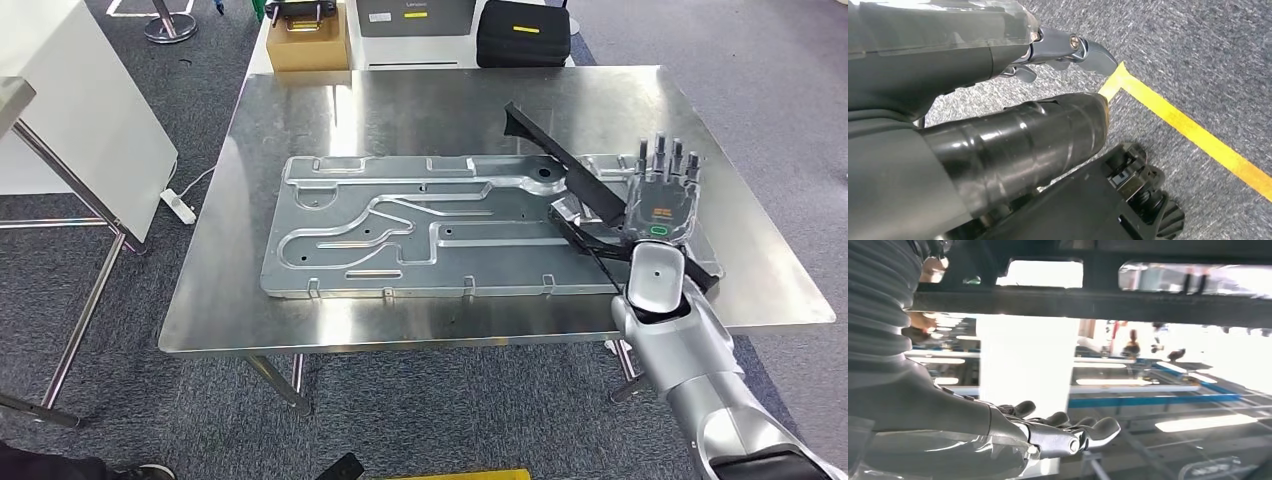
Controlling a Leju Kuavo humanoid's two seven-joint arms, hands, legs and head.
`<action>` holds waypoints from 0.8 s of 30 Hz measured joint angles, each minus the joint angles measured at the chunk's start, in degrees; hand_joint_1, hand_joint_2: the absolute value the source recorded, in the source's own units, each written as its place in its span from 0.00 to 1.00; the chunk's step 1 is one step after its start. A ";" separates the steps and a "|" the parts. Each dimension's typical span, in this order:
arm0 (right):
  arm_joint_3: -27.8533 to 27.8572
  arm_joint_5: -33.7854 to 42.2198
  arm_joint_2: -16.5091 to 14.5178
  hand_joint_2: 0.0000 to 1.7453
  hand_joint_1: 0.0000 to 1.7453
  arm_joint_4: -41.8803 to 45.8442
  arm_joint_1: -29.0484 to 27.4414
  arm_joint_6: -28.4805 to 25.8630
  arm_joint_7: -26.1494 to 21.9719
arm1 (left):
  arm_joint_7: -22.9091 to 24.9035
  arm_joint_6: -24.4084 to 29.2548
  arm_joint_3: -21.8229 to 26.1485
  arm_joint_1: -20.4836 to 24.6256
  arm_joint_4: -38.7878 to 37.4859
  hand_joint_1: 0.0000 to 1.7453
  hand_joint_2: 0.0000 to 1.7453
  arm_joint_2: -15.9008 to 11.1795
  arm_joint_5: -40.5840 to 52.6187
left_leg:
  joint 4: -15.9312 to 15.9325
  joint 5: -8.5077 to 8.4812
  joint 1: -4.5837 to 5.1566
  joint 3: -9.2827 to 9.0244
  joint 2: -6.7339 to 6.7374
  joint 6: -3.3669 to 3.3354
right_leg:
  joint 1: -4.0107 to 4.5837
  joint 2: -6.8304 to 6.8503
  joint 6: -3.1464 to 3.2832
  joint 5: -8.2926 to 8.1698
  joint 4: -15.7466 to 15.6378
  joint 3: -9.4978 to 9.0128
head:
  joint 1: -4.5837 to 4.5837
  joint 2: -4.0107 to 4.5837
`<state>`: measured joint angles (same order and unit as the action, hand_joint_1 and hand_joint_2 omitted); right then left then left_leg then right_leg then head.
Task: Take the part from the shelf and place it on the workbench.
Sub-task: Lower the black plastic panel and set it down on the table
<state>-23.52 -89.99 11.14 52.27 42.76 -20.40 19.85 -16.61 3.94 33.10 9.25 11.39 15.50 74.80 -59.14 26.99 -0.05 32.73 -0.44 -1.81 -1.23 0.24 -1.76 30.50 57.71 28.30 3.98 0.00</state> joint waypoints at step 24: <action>-1.22 29.33 -1.89 1.00 0.00 12.09 -2.03 12.14 -17.04 | -1.34 1.96 -0.18 -1.08 0.01 0.00 0.00 -0.18 -3.69 | 0.00 0.00 0.00 -0.04 0.00 0.00 | -0.01 0.01 0.00 0.00 0.00 -0.01 | 0.00 0.00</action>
<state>-24.74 -60.66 9.26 64.35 40.73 -8.27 2.81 -17.95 5.90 32.92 8.17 11.40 15.32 71.11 -59.14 26.98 -0.05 32.69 -0.44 -1.81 -1.24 0.25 -1.76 30.49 57.71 28.29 3.98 0.00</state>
